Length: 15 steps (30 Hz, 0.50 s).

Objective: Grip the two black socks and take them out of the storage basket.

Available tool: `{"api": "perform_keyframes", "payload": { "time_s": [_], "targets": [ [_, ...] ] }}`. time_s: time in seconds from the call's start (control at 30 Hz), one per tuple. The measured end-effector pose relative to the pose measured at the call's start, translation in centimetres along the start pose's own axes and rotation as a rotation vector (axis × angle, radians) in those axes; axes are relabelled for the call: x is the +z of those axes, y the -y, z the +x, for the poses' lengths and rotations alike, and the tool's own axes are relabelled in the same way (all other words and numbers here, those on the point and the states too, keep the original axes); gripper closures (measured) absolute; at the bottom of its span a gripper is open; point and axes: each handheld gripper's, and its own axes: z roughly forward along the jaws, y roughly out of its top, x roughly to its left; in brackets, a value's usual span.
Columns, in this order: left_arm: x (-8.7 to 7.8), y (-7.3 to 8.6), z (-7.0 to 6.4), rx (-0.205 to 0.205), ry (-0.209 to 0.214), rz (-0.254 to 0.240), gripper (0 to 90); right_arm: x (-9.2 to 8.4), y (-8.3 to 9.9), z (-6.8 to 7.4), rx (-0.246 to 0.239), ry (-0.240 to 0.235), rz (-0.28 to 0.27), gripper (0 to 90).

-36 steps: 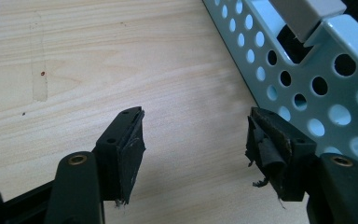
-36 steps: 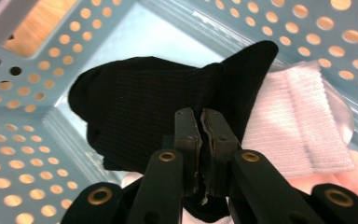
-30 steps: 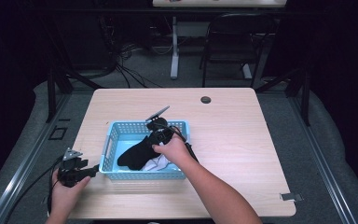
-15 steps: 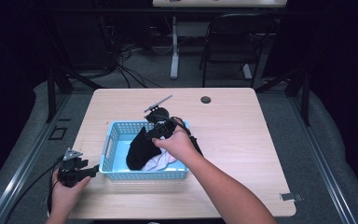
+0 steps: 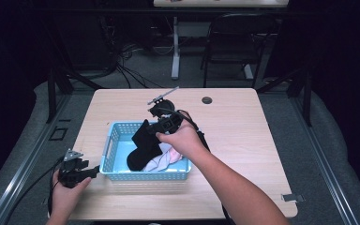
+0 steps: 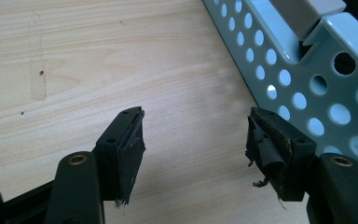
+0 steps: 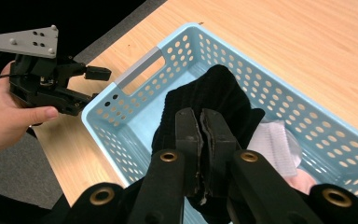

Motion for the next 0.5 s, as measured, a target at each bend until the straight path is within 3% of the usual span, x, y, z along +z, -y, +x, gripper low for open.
{"api": "perform_keyframes", "payload": {
  "time_s": [0.5],
  "targets": [
    [0.0,0.0,0.0,-0.001,0.002,0.002,36.4,-2.9,0.1,0.0,-0.020,-0.002,-0.017,86.4]
  ]
}}
